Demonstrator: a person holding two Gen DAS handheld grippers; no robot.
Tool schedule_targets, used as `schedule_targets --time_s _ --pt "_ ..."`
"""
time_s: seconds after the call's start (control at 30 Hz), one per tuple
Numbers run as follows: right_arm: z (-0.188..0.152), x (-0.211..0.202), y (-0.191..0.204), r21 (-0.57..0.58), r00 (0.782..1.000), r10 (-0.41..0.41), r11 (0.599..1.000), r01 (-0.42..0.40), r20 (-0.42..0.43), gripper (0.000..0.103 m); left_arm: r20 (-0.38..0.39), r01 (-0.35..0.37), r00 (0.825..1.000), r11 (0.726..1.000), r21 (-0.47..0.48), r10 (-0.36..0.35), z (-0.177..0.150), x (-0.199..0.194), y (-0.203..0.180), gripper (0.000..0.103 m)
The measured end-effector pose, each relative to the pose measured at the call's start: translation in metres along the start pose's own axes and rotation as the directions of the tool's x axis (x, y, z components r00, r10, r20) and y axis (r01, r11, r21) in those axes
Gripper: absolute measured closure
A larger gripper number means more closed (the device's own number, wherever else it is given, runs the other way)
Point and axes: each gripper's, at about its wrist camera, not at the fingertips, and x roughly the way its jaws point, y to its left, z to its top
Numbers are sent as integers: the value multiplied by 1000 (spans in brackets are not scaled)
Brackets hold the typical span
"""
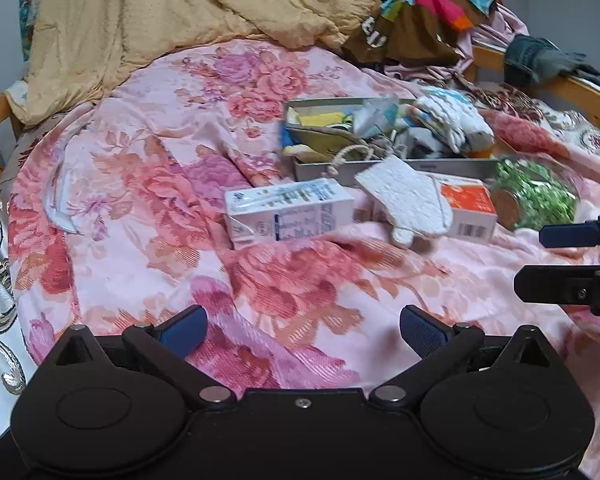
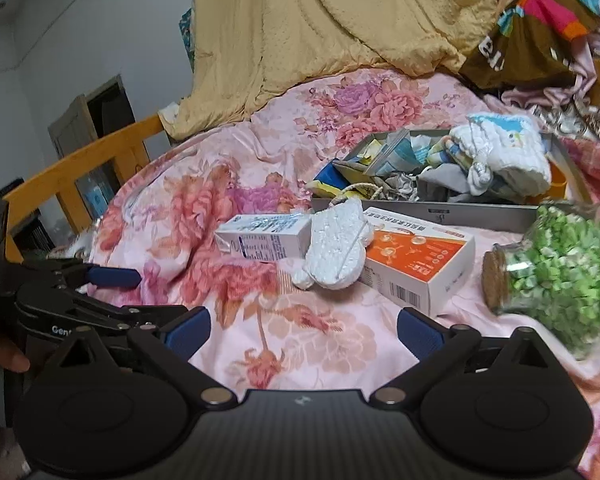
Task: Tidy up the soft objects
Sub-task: 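Move the open right tool toward the white textured mitt, then grasp the white textured mitt with the right tool and lift it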
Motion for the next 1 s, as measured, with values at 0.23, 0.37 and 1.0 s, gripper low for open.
schedule_targets --time_s 0.23,0.37,1.0 --pt "12 23 -12 96 1000 18 995 -17 -10 9 23 -7 1000 1000 -29 7 6 3 8 1" --pt "17 35 -18 167 999 34 985 -31 -19 12 27 -11 1000 999 -36 12 6 4 11 1" --pt "28 77 -33 354 996 74 934 -54 -42 27 35 -21 999 997 -69 23 3 8 15 1"
